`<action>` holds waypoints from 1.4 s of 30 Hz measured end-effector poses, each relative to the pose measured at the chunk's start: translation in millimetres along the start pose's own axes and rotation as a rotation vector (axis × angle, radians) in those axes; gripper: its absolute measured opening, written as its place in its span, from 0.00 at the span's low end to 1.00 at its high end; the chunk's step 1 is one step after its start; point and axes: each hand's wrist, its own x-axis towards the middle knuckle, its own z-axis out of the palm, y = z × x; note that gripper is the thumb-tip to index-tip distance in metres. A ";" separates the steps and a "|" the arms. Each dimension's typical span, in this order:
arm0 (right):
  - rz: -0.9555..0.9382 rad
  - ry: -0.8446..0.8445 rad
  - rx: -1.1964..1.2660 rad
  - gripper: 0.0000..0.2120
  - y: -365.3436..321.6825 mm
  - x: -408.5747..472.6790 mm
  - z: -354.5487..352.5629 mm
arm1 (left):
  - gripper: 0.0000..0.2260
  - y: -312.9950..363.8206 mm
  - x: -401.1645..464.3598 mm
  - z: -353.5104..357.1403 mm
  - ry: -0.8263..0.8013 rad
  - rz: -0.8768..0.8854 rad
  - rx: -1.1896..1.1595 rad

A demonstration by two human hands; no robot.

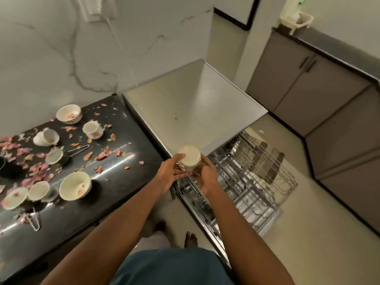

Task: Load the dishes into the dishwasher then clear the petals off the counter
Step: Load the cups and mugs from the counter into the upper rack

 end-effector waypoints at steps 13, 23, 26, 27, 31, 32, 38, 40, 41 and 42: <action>0.088 0.037 0.108 0.17 16.2 -0.5 -84.1 | 0.11 -41.4 57.0 39.9 -0.317 -0.292 0.318; 0.109 0.419 0.301 0.34 90.9 -24.0 -124.4 | 0.22 -82.1 80.8 59.7 -0.550 -0.539 0.689; 0.150 0.471 0.252 0.37 105.7 -12.8 -139.5 | 0.28 -100.9 86.4 73.6 -0.483 -0.515 0.745; 0.159 0.471 0.233 0.37 110.1 -6.1 -144.0 | 0.28 -106.5 88.6 78.4 -0.446 -0.504 0.766; 0.182 0.482 0.088 0.52 125.6 30.6 -160.1 | 0.18 -125.0 107.1 96.8 -0.251 -0.509 0.805; 0.174 0.476 0.015 0.54 129.3 42.1 -165.6 | 0.13 -128.1 113.2 101.0 -0.210 -0.506 0.817; 0.178 0.301 -0.333 0.44 124.9 93.3 -203.1 | 0.18 -159.0 158.2 112.2 -0.169 -0.526 0.965; 0.214 0.241 -0.394 0.43 129.2 111.7 -215.3 | 0.19 -172.8 172.1 111.4 -0.151 -0.558 0.979; 0.227 0.217 -0.426 0.42 131.8 121.1 -220.2 | 0.19 -179.6 179.7 110.3 -0.133 -0.562 0.981; 0.242 0.200 -0.450 0.42 135.5 130.0 -224.7 | 0.20 -185.9 186.3 109.0 -0.115 -0.564 0.986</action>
